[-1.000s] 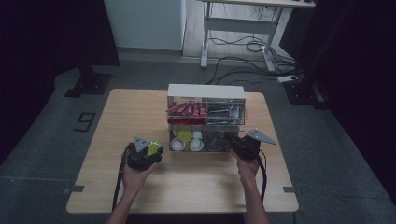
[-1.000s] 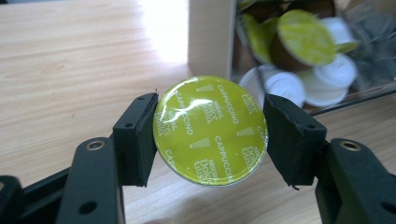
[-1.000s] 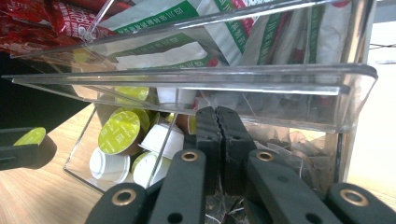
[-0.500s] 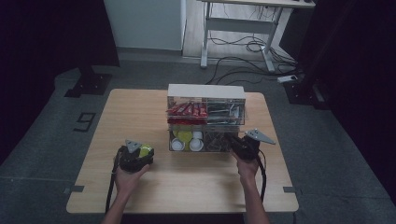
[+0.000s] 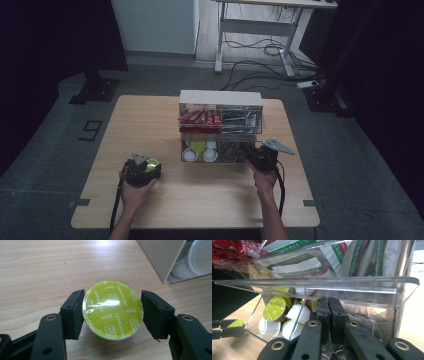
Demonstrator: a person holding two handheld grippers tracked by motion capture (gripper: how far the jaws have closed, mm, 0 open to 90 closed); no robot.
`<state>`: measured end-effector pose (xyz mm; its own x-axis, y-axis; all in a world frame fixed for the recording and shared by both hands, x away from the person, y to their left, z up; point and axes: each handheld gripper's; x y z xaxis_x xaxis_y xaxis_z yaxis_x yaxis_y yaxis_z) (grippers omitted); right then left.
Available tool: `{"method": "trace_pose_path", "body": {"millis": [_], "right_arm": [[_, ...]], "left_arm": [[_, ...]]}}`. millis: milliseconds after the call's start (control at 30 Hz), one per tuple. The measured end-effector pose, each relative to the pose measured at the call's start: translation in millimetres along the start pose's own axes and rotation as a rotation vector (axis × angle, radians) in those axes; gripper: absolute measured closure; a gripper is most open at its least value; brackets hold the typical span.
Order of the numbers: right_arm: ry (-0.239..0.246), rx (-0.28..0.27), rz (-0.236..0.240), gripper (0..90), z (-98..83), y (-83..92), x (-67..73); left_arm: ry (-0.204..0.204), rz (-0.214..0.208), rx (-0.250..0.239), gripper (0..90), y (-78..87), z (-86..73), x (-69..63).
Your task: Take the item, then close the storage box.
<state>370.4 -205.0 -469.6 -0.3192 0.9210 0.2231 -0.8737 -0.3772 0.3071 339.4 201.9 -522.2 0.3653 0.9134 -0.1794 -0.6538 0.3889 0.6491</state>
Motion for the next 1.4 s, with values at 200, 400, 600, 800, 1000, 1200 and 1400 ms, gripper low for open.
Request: {"method": "trace_pose_path", "body": {"millis": [200,400,600,800,1000,1200,1400], "right_arm": [[-0.001,-0.001,-0.003,86.9,0.1,0.2,-0.7],[-0.002,-0.004,-0.008,86.9,-0.5,0.5,0.2],[-0.001,-0.006,-0.01,86.9,-0.4,1.2,-0.6],[0.002,-0.004,-0.014,86.9,-0.6,1.7,-0.1],[0.006,-0.005,-0.018,87.0,-1.1,2.2,0.7],[0.011,-0.002,-0.021,87.0,-1.7,2.6,1.0],[0.017,0.0,-0.026,87.0,-1.8,2.5,1.5]], "left_arm": [[-0.007,0.003,0.022,38.0,-5.1,-1.5,-1.9],[-0.002,0.012,0.035,34.1,-6.3,-2.5,-2.1],[-0.011,0.014,-0.025,24.4,4.5,-1.7,-4.4],[-0.026,-0.008,-0.083,22.2,23.8,-5.3,-8.4],[-0.047,-0.015,-0.102,22.6,35.8,-20.3,-15.0],[-0.044,-0.021,-0.104,22.7,40.3,-29.7,-14.3],[-0.04,-0.04,-0.088,22.6,44.9,-29.9,-8.2]]}}
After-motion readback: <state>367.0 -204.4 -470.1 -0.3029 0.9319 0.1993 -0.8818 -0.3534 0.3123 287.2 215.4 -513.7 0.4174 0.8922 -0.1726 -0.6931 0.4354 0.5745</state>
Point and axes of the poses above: each handheld gripper's, and its own axes: y roughly backward along the jaws, z roughly out of its top, x roughly to its left, and after that the axes turned 12 degrees about -z, right-handed
